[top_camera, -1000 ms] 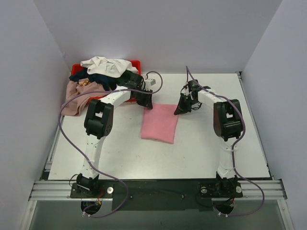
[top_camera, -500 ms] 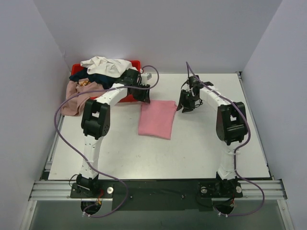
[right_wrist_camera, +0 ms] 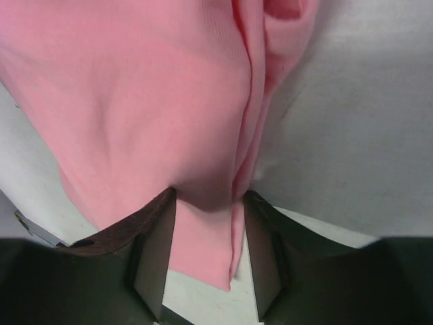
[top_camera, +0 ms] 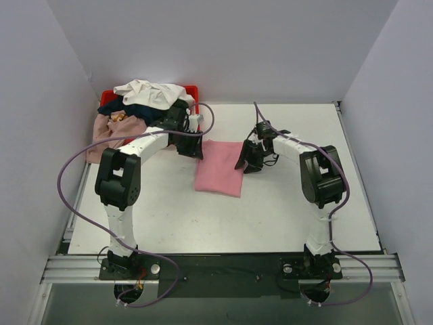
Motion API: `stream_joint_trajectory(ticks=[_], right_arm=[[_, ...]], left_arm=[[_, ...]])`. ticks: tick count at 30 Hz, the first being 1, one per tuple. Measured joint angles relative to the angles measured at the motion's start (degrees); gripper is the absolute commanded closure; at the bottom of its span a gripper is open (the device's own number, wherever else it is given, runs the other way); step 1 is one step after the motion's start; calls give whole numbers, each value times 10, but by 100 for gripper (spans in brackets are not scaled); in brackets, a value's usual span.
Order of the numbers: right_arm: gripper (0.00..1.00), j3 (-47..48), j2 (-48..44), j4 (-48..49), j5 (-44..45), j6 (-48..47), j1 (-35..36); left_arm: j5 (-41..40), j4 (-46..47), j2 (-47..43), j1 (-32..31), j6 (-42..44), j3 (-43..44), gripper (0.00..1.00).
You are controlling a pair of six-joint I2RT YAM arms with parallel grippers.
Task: Fold and stack the t-shirts
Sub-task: Put the neatly folded tshirt into the corner of the board with the right arm
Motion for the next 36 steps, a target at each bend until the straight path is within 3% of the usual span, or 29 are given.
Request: stream_joint_trajectory(ticks=[3, 5, 13, 22, 31, 36], right_arm=[[94, 0, 10, 29, -17, 15, -6], [100, -3, 21, 48, -31, 29, -12], [100, -17, 24, 53, -67, 22, -59], [100, 26, 14, -125, 8, -160, -143], [100, 21, -10, -261, 225, -303, -194], [100, -69, -57, -254, 353, -401, -199]], left_arm=[[-3, -8, 0, 0, -1, -29, 48], [-4, -10, 0, 1, -1, -31, 48], [-7, -9, -4, 8, 8, -30, 48], [-17, -10, -5, 14, 23, -30, 48], [-13, -14, -13, 19, 32, -15, 48], [-10, -8, -19, 40, 36, 0, 48]])
